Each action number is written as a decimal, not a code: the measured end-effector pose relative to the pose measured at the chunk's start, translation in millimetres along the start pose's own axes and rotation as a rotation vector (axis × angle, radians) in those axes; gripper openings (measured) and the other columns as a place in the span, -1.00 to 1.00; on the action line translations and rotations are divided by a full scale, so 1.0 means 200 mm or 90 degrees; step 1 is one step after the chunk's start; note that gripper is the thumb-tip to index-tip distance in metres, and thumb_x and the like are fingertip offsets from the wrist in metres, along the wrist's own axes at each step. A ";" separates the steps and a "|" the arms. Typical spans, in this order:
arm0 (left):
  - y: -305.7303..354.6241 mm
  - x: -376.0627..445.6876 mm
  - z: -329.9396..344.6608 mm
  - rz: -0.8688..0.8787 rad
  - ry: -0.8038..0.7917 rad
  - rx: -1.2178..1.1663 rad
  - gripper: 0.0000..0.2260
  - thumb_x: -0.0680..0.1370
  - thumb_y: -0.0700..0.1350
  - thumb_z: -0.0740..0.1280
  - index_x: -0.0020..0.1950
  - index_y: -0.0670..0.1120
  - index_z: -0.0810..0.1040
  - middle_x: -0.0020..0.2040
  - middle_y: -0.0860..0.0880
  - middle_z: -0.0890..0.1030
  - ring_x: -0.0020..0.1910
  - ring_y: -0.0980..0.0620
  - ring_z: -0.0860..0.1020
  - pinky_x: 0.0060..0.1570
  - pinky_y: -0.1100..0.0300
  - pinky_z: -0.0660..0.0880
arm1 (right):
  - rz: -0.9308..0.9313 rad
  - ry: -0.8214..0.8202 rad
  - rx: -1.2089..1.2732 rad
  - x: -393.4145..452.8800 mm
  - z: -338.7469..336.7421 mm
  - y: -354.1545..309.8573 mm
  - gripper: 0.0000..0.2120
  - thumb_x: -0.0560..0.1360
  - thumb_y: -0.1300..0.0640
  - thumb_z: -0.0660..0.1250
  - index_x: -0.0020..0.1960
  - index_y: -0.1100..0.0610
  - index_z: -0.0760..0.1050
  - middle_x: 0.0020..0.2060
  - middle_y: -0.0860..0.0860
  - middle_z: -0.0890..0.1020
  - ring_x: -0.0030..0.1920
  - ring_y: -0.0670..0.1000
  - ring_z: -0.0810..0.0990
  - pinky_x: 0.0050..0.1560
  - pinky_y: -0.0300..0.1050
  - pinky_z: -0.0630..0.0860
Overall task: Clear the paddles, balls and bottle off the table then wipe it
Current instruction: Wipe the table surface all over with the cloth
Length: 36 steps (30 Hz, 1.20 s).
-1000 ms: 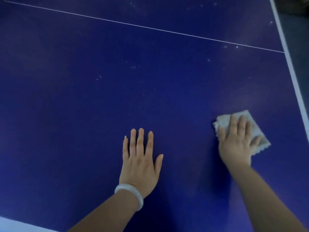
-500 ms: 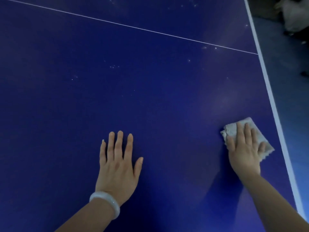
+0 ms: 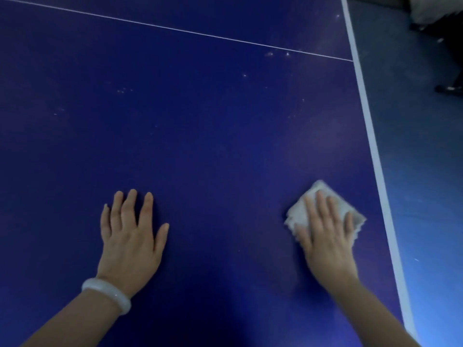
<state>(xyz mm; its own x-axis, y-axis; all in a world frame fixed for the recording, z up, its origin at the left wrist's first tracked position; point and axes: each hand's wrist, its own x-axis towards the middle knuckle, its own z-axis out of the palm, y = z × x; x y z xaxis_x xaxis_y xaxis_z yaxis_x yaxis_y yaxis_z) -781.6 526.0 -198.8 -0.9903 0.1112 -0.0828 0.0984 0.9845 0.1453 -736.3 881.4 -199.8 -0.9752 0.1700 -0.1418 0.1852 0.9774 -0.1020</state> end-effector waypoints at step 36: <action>0.61 0.68 0.09 -0.016 0.036 0.031 -0.43 0.66 0.13 -0.09 0.58 -0.15 0.05 0.57 -0.25 0.07 0.57 -0.20 -0.02 0.54 -0.12 -0.06 | 0.133 -0.032 0.075 0.26 -0.06 -0.02 -0.34 0.58 -0.25 -0.18 0.61 -0.01 -0.12 0.60 0.03 -0.11 0.58 0.09 -0.22 0.49 0.35 -0.22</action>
<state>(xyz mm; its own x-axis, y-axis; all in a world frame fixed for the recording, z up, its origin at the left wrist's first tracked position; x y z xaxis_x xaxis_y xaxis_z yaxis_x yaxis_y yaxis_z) -902.1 663.8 -209.2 -0.9964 0.0791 -0.0297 0.0760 0.9926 0.0950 -789.7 887.3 -194.0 -0.9076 0.3570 -0.2208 0.3976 0.8999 -0.1791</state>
